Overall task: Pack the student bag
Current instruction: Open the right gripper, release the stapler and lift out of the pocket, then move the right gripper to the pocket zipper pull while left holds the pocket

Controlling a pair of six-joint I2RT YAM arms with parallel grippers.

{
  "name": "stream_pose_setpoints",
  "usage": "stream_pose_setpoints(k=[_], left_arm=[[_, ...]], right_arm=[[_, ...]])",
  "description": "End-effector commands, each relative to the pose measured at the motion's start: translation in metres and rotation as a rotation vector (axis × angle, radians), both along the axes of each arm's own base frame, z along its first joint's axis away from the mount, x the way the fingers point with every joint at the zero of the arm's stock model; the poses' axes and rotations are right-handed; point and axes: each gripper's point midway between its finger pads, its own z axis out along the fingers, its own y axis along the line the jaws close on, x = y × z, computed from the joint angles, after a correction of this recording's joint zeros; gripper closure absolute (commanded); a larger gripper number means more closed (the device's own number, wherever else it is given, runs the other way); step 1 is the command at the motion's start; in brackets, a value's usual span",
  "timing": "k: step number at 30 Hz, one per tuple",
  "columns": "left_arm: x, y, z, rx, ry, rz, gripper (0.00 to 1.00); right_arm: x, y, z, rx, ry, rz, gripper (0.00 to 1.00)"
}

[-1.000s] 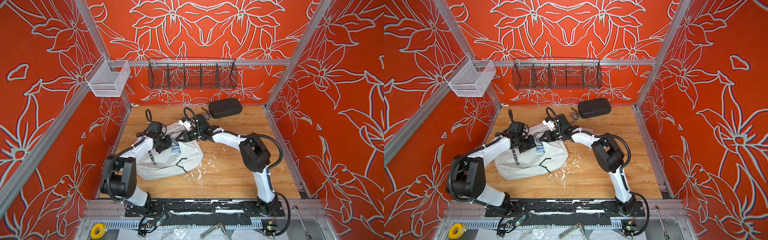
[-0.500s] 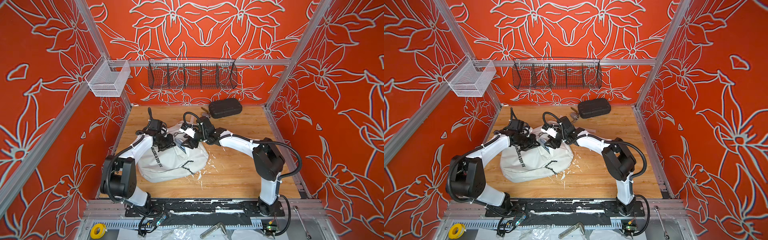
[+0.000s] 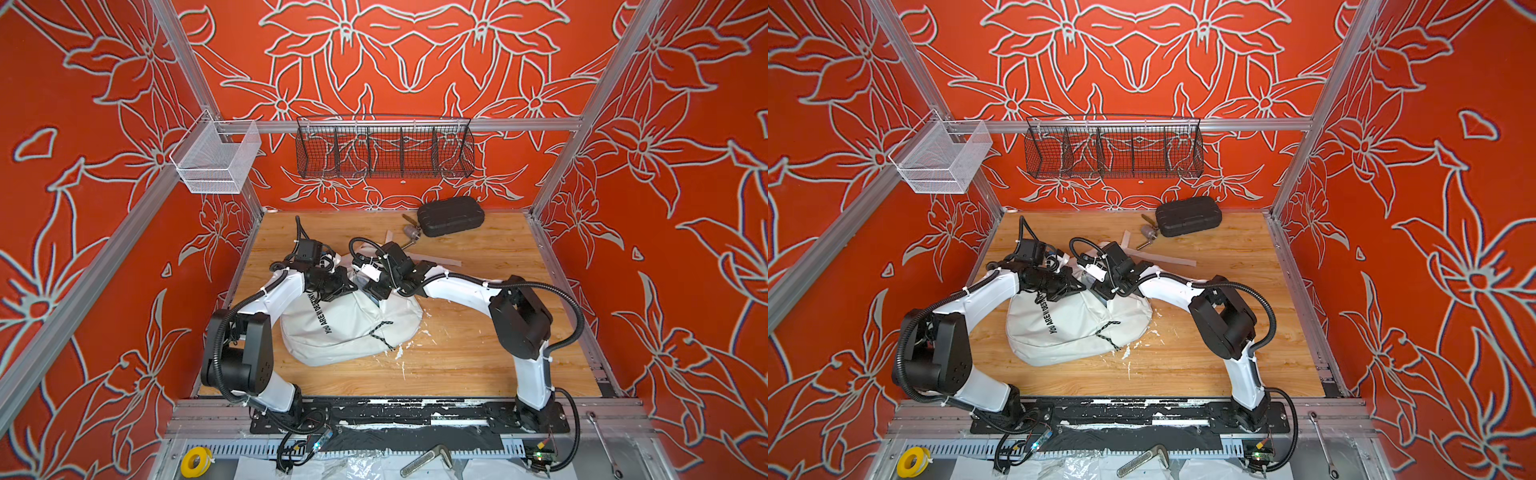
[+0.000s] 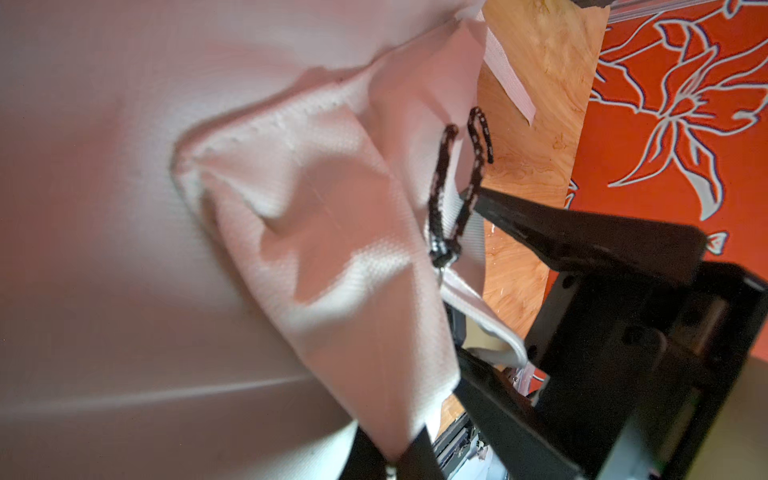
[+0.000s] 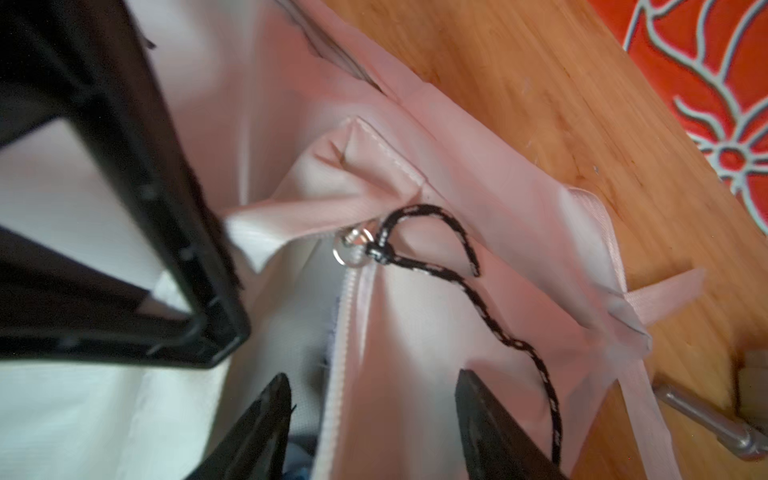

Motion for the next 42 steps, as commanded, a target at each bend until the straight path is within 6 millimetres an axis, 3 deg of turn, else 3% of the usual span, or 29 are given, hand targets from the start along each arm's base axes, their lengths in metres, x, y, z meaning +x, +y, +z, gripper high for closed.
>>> stream_pose_setpoints(k=[1,3,5,6,8,10,12,15,18,21,29,36,38,42], left_arm=[[0.006,-0.008,0.014,-0.069,-0.049,-0.037,1.00],[0.006,-0.008,0.012,-0.065,-0.047,-0.037,0.98],[0.007,-0.006,0.015,-0.062,-0.058,-0.034,0.94],[0.009,-0.005,0.021,-0.062,-0.077,-0.033,0.89],[0.012,0.000,0.032,-0.042,-0.116,-0.018,0.70],[0.016,0.005,0.046,-0.029,-0.161,-0.014,0.66],[0.018,0.010,0.054,-0.019,-0.179,-0.004,0.60],[0.024,0.018,0.063,-0.015,-0.200,0.026,0.53],[0.034,0.032,0.069,-0.010,-0.207,0.068,0.49],[0.046,0.047,0.064,0.013,-0.159,0.131,0.47],[0.061,0.052,0.036,-0.017,-0.014,0.179,0.44],[0.067,0.058,0.018,0.028,0.017,0.173,0.41],[0.069,0.059,0.014,0.040,0.028,0.173,0.40],[0.074,0.063,0.003,0.062,0.054,0.175,0.37]], right_arm=[[-0.002,0.002,0.012,0.031,0.050,-0.004,0.35],[-0.015,0.016,0.035,0.139,0.047,0.092,0.33],[-0.015,0.018,0.053,0.210,0.033,0.116,0.19],[-0.019,0.018,0.058,0.236,0.061,0.168,0.18],[-0.022,0.014,0.072,0.287,0.131,0.223,0.17],[-0.025,0.010,0.089,0.362,0.184,0.306,0.03],[-0.021,0.007,0.099,0.389,0.157,0.331,0.03],[-0.006,0.002,0.090,0.313,0.007,0.338,0.03],[0.036,-0.007,0.072,0.202,-0.148,0.215,0.03],[0.054,-0.009,0.051,0.089,-0.221,0.266,0.02],[0.064,0.014,0.021,0.022,-0.204,0.431,0.14],[0.050,0.026,-0.008,-0.025,-0.154,0.541,0.24],[0.053,0.029,-0.013,-0.044,-0.154,0.529,0.30],[0.053,0.038,-0.017,-0.030,-0.158,0.522,0.53]])
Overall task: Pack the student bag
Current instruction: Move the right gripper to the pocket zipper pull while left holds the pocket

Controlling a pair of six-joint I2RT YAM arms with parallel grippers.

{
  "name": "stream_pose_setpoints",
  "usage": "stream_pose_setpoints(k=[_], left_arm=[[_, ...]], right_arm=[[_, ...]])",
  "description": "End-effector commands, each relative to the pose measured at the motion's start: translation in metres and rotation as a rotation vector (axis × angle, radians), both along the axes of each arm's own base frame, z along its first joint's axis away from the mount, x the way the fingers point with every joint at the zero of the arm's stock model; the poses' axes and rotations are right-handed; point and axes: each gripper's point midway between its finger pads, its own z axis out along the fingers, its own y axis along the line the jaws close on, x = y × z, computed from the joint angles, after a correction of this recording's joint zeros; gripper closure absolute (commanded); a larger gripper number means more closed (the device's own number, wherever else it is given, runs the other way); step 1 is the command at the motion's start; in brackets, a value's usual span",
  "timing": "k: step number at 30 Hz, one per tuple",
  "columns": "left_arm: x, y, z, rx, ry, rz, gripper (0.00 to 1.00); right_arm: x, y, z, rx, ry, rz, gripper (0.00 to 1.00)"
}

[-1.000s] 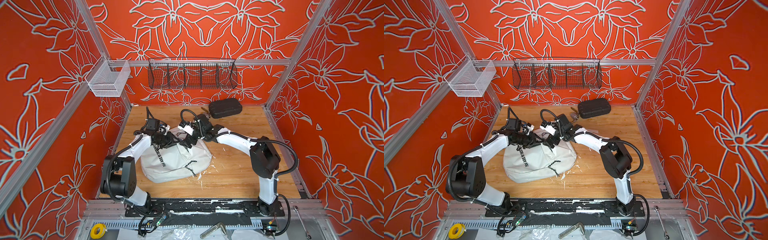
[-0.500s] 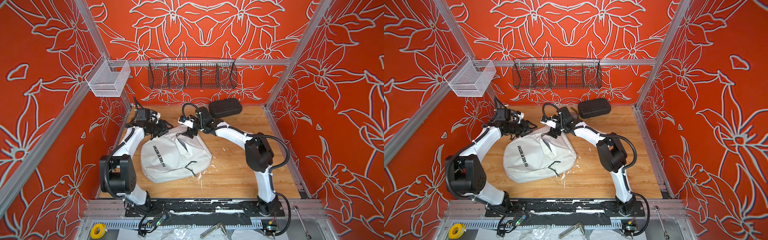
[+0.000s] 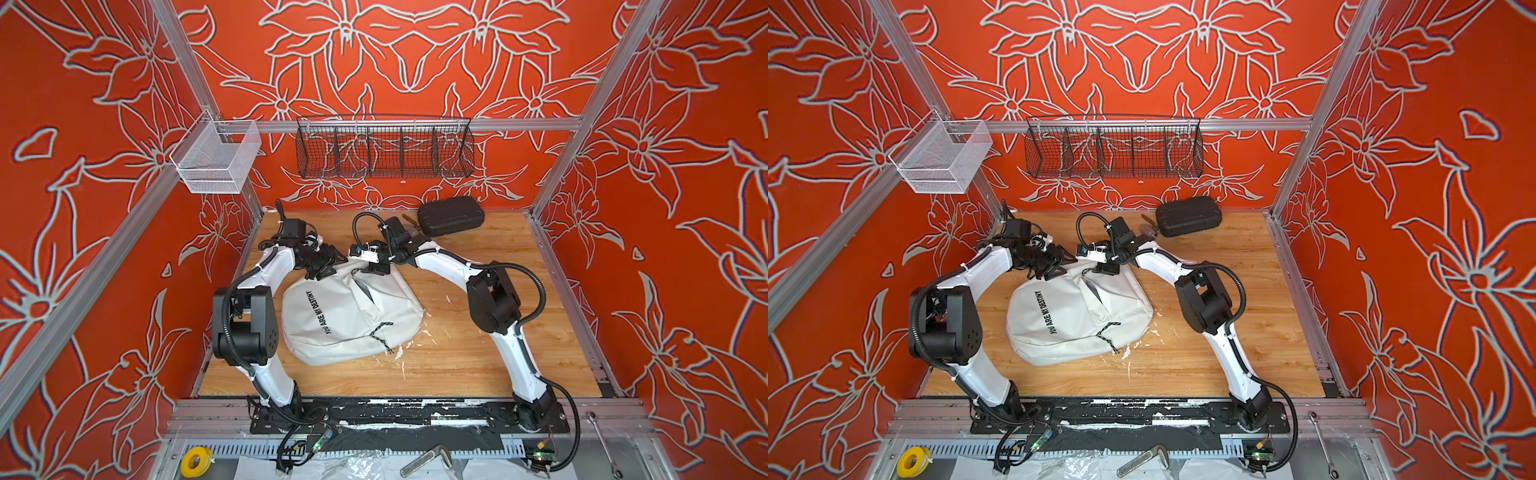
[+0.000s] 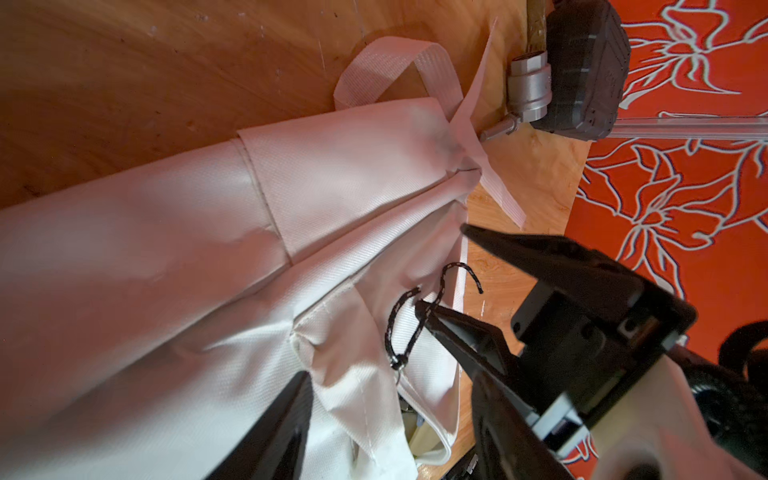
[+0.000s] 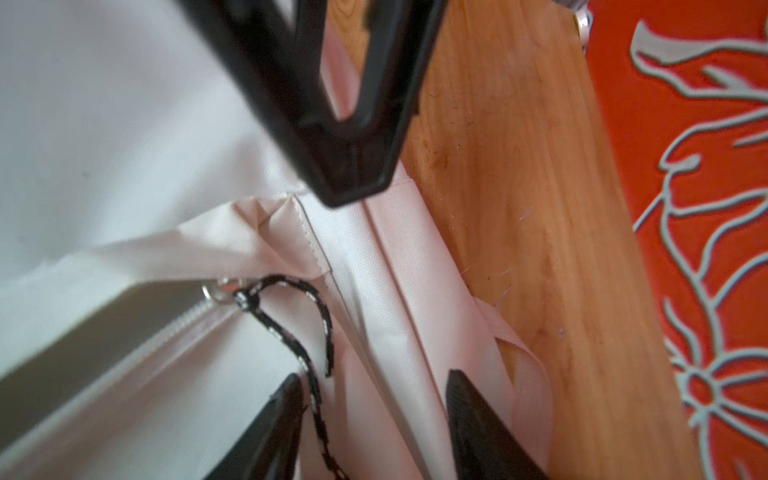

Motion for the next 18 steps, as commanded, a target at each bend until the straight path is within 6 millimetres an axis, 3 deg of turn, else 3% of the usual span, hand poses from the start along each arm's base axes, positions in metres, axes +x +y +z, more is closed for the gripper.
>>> stream_pose_setpoints(k=[1,6,9,18], left_arm=[[0.002,0.004,-0.011,0.034,0.039,-0.007,0.36],[0.008,0.005,-0.014,0.035,0.048,0.006,0.35],[0.010,0.006,-0.013,0.040,0.040,0.006,0.33],[0.007,0.007,-0.036,0.125,0.105,-0.067,0.20]], right_arm=[[-0.009,0.008,-0.012,-0.010,0.018,0.029,0.58],[-0.015,0.007,-0.014,-0.017,0.041,0.036,0.89],[-0.018,0.005,-0.010,-0.014,0.047,0.021,1.00],[-0.028,-0.002,0.056,0.176,-0.116,-0.014,1.00]])
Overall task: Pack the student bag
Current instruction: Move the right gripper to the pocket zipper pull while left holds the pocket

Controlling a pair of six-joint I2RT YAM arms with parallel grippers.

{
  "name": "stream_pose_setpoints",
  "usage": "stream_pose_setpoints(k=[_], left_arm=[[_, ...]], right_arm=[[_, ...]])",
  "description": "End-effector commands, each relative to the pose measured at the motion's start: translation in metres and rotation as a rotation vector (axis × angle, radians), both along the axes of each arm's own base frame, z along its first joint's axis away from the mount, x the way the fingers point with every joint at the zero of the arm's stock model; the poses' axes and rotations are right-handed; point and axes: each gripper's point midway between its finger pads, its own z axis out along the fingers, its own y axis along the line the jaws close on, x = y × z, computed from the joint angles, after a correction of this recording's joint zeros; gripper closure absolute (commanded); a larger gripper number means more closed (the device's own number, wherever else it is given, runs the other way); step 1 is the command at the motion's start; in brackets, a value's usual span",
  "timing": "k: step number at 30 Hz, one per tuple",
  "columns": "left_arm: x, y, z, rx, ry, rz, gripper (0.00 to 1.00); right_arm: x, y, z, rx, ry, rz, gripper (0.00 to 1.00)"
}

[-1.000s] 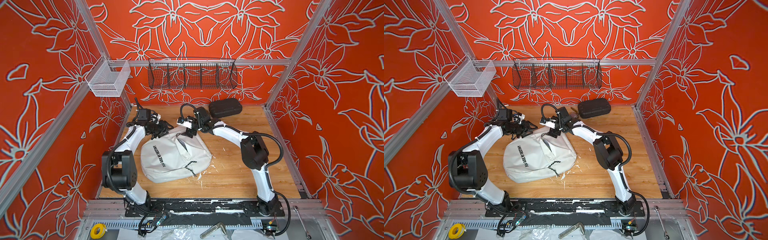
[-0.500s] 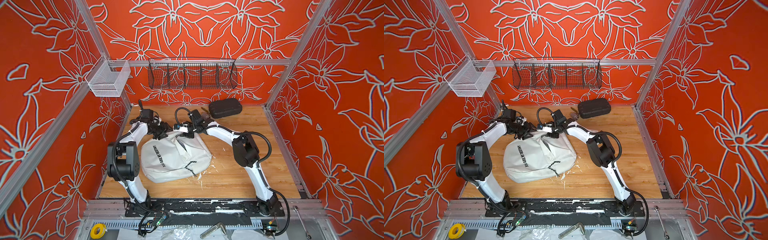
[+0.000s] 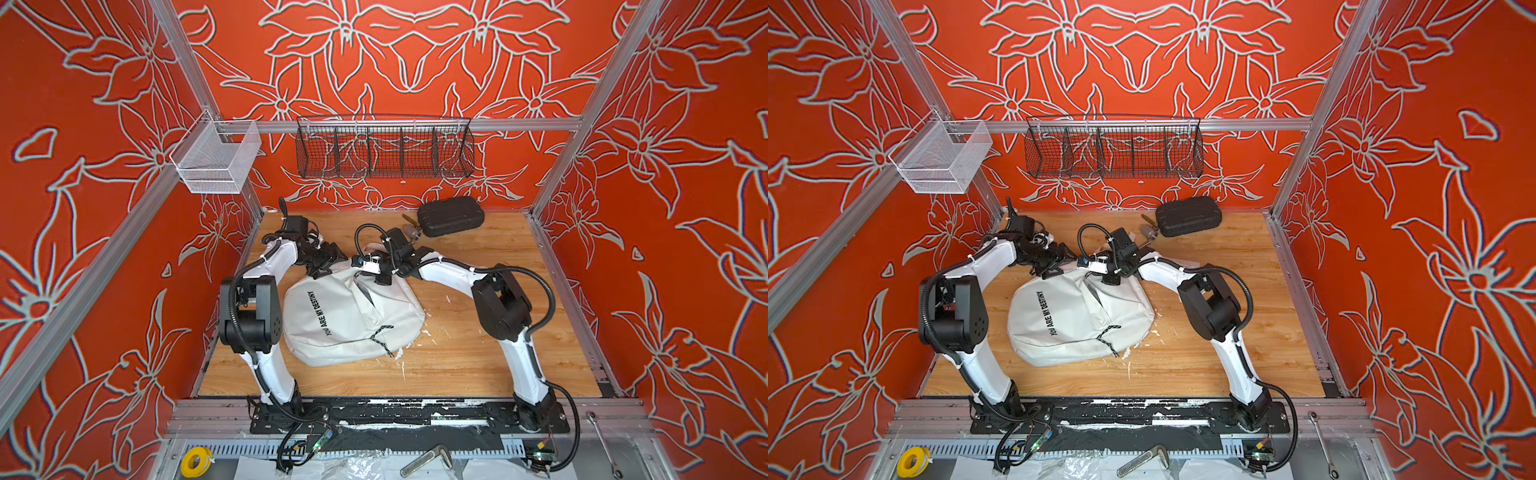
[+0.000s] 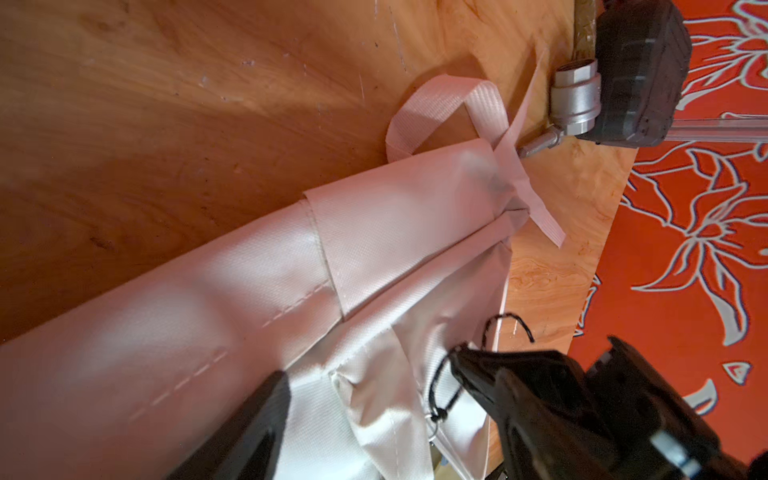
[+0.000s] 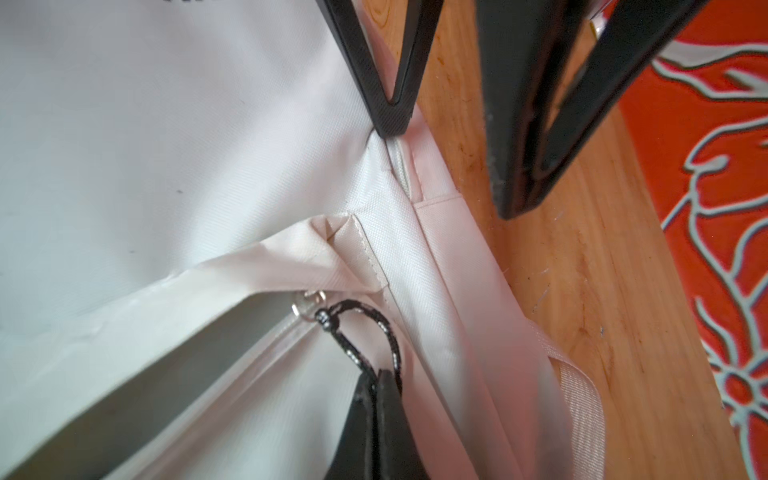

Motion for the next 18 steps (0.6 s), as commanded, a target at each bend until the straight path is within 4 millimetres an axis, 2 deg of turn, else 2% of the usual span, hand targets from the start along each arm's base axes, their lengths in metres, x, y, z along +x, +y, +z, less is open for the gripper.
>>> stream_pose_setpoints(k=[1,6,11,14,18], left_arm=[[-0.009,-0.005,-0.019,0.038,0.074,-0.051,0.20],[-0.007,-0.026,-0.020,0.032,0.081,-0.087,0.19],[-0.008,-0.030,-0.029,0.074,0.076,-0.113,0.20],[-0.008,-0.029,-0.038,0.089,0.073,-0.138,0.23],[-0.014,-0.028,-0.063,0.089,0.140,-0.147,0.31]], right_arm=[[0.004,0.007,0.059,0.137,-0.122,-0.011,1.00],[0.007,0.010,0.072,0.159,-0.208,-0.045,1.00],[0.010,0.016,0.082,0.168,-0.276,-0.068,1.00],[0.008,0.017,0.091,0.210,-0.298,-0.067,1.00],[0.000,0.016,0.087,0.199,-0.282,-0.042,1.00]])
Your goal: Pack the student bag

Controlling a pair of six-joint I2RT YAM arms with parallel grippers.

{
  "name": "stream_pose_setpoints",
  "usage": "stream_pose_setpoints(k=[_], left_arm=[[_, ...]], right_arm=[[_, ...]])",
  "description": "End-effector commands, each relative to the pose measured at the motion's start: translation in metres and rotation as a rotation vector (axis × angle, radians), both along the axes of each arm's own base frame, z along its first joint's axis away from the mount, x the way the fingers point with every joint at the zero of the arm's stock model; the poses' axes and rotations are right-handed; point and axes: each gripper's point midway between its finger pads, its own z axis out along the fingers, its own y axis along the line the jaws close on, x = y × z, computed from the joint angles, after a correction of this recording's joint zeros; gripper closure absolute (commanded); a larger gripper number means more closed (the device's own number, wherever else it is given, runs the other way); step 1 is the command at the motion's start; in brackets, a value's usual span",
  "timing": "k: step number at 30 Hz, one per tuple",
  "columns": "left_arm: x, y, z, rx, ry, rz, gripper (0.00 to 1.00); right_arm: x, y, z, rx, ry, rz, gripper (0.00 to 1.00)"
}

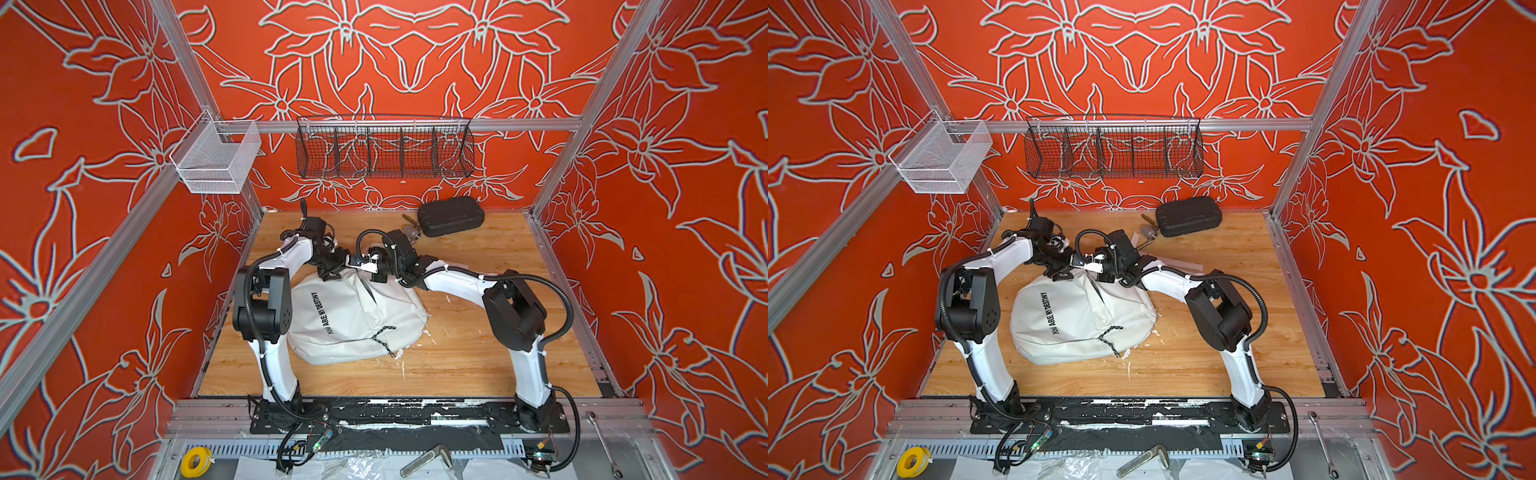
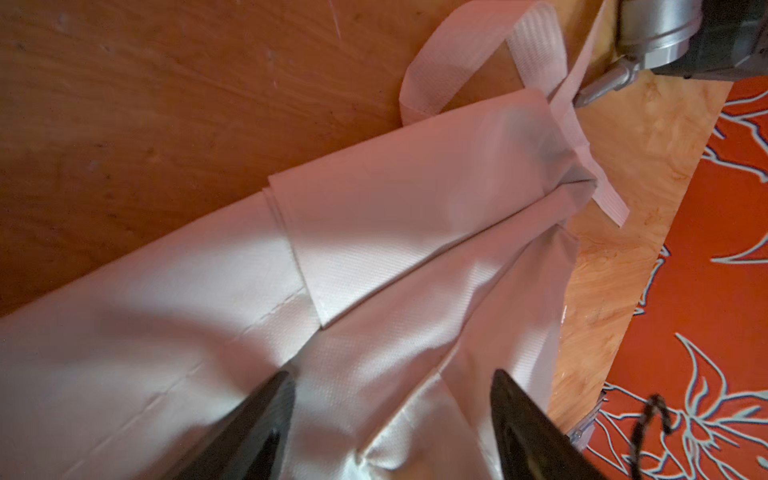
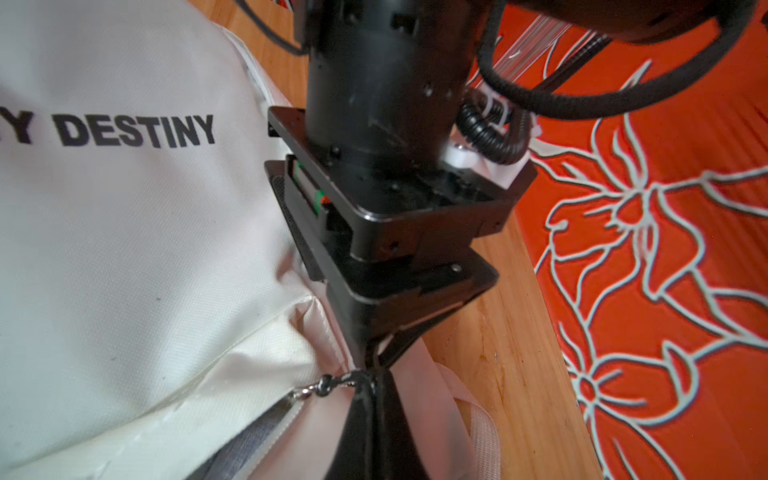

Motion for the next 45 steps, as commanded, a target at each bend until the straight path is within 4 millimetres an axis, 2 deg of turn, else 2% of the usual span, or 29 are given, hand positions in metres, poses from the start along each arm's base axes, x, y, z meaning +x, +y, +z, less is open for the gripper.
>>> stream_pose_setpoints(k=[1,3,8,10,11,15,17,20,27,33,38,42,45], left_arm=[[-0.012,0.003,-0.034,0.020,0.095,-0.010,0.37],[-0.011,0.006,-0.042,0.021,0.108,0.007,0.50],[-0.003,0.023,-0.048,0.072,0.097,0.070,0.67],[0.002,0.028,-0.046,0.040,0.080,0.092,0.69],[0.007,0.027,-0.039,0.013,0.048,0.089,0.67],[0.026,0.010,0.008,-0.005,-0.113,-0.040,0.29],[0.030,0.003,0.021,0.019,-0.144,-0.117,0.25],[0.033,0.000,0.016,0.071,-0.111,-0.196,0.24],[0.026,0.010,-0.019,0.251,-0.026,-0.333,0.24],[0.027,0.009,-0.028,0.334,-0.046,-0.429,0.21],[0.024,0.005,-0.034,0.310,-0.026,-0.459,0.25],[0.023,0.023,-0.040,0.389,0.002,-0.430,0.18],[0.022,0.028,-0.040,0.368,-0.009,-0.419,0.15]], right_arm=[[-0.004,0.002,0.042,0.079,-0.079,0.022,1.00],[-0.015,0.001,0.038,0.073,-0.058,0.054,1.00],[-0.040,-0.005,0.029,0.003,0.043,0.094,1.00],[-0.051,-0.009,0.025,-0.017,0.074,0.104,1.00],[-0.056,-0.012,0.020,-0.027,0.088,0.109,1.00],[-0.064,-0.019,0.007,-0.055,0.082,0.130,1.00],[-0.065,-0.017,0.007,-0.059,0.081,0.153,1.00],[-0.065,-0.011,0.011,-0.048,0.074,0.176,1.00],[-0.062,-0.009,0.013,-0.068,0.046,0.183,1.00],[-0.061,-0.011,0.016,-0.083,0.035,0.175,1.00],[-0.057,-0.014,0.016,-0.094,0.029,0.149,1.00],[-0.059,-0.019,0.015,-0.101,0.033,0.131,1.00],[-0.062,-0.020,0.014,-0.102,0.041,0.132,1.00]])
